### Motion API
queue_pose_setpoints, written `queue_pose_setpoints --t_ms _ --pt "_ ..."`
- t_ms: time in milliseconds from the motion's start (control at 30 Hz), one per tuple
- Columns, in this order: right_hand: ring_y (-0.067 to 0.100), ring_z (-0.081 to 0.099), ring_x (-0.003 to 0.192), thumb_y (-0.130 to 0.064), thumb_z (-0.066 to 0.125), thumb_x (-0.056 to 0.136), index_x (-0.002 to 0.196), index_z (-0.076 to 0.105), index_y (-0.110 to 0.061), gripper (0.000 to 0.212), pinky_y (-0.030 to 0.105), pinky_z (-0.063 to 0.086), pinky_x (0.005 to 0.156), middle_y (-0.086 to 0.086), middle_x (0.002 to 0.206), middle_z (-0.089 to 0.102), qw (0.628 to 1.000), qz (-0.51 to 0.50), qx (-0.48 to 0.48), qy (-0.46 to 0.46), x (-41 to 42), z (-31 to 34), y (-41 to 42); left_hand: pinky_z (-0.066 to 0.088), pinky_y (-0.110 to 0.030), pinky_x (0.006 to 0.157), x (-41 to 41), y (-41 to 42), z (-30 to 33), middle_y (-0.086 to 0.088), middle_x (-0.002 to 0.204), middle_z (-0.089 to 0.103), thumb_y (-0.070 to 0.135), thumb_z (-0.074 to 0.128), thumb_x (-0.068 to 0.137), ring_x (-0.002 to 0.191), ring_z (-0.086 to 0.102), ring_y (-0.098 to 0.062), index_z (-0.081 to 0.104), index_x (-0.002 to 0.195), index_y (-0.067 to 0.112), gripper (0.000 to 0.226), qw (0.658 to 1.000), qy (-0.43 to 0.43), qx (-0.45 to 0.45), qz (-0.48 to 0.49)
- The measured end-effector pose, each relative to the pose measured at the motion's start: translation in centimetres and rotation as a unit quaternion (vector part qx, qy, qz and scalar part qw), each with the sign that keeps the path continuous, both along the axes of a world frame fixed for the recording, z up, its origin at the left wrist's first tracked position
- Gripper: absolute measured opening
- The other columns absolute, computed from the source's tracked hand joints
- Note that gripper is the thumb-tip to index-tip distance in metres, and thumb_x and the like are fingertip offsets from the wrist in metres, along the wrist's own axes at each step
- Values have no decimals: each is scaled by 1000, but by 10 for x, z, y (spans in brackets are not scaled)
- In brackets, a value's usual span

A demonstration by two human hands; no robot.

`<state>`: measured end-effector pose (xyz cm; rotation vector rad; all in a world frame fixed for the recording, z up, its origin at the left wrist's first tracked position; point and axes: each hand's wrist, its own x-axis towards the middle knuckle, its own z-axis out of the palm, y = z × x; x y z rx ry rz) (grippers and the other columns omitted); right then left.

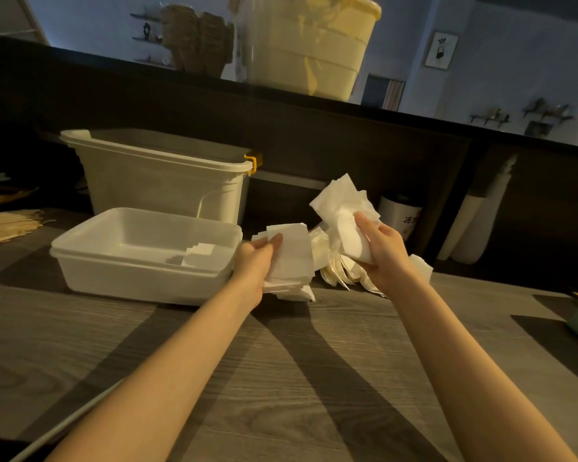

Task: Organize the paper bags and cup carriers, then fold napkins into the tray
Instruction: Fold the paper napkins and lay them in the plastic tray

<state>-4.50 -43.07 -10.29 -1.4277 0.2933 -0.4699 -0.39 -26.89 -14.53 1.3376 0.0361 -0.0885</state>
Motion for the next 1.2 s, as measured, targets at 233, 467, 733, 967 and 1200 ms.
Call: queue_pose_setpoints --t_ms 233,467,733,967,1200 --pt "20 63 90 -35 62 88 123 53 -9 45 36 55 81 6 102 62 992 6 -119 52 0 -10 2 51 -40 91 -6 -2 11 -2 102 62 53 46 89 96 61 -21 54 102 21 36 994 -21 12 -103" --pt "17 60 91 -35 57 91 132 42 -14 48 27 54 71 0 104 55 975 21 -219 42 -2 -12 14 51 -25 66 -7 -3 5 3 91 61 29 62 88 83 59 -13 57 116 12 33 995 -40 31 -84" --pt "25 57 108 -8 68 82 135 39 -17 62 33 54 81 9 126 51 973 165 -131 97 -15 -9 2 53 -40 82 -1 0 1 -2 101 63 26 64 87 95 61 -23 58 115 14 31 999 19 -25 -17" --pt "19 59 100 -8 65 84 131 49 -17 51 34 53 86 7 118 57 983 93 -159 29 -19 -3 -9 55 -35 77 2 0 0 -4 103 62 25 61 89 91 61 -21 58 119 9 34 1000 18 -10 6" --pt "12 65 89 -8 65 84 104 61 -24 26 23 56 79 -2 86 65 969 52 -208 -119 -23 13 -6 49 -34 79 -2 -3 3 -1 94 59 25 56 92 87 56 -19 57 117 8 30 999 1 31 -5"
